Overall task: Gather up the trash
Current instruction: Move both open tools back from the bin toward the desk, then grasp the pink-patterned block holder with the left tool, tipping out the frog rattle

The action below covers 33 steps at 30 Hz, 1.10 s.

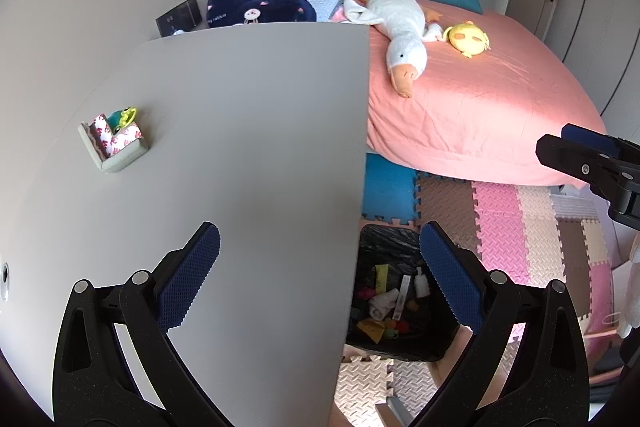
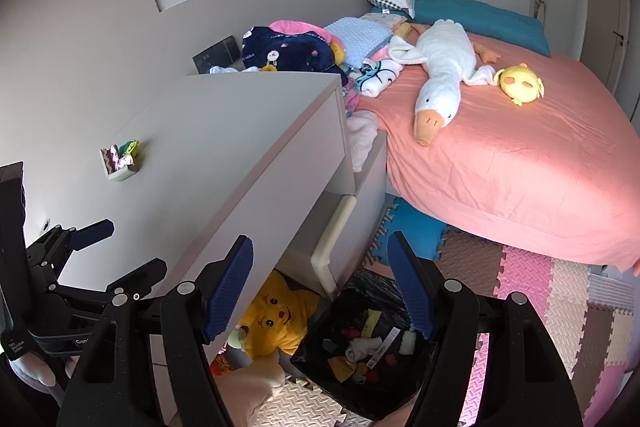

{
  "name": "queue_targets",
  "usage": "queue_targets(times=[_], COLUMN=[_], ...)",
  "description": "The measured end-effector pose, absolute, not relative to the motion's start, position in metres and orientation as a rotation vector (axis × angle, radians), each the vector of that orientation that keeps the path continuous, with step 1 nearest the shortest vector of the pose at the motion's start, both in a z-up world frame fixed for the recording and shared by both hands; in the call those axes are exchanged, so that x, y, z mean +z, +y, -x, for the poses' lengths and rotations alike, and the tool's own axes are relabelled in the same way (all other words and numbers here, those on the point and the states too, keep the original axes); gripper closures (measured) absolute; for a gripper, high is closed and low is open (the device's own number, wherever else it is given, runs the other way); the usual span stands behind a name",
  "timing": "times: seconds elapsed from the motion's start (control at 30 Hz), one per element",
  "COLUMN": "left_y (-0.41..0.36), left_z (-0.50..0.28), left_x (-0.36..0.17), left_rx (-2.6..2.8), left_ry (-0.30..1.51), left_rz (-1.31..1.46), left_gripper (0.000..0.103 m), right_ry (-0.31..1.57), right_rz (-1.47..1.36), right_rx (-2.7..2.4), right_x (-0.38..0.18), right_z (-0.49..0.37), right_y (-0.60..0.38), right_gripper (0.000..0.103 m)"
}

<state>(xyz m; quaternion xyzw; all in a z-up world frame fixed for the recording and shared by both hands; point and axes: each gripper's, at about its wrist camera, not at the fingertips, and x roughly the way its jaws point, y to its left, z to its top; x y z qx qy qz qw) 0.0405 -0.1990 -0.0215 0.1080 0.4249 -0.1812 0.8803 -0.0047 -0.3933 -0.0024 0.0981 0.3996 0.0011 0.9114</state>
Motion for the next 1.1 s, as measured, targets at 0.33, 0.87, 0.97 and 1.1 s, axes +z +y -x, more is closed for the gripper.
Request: queue_targets(times=[0.33, 0.87, 0.97, 1.1], left_y=[-0.161, -0.107, -0.101, -0.094], left_z=[-0.061, -0.105, -0.116, -0.13], left_x=[-0.021, -0.027, -0.029, -0.033], left_rx=[-0.305, -0.2, -0.188, -0.174], left_ry=[0.888, 0.897, 0.899, 0.898], left_rz=[-0.185, -0.11, -0.103, -0.098], left_gripper=[0.006, 0.006, 0.006, 0.006], right_ry=[0.83, 0.844, 0.854, 0.864], right_rz=[-0.19, -0.16, -0.161, -0.164], right_rx=[0.071, 0.157, 0.172, 0.178], right_x=[-0.007, -0.012, -0.016, -0.019], right_z=[-0.025, -0.072, -0.082, -0.097], right_y=[-0.357, -0.305, -0.298, -0.289], right_gripper=[0.033, 0.033, 0.033, 0.033])
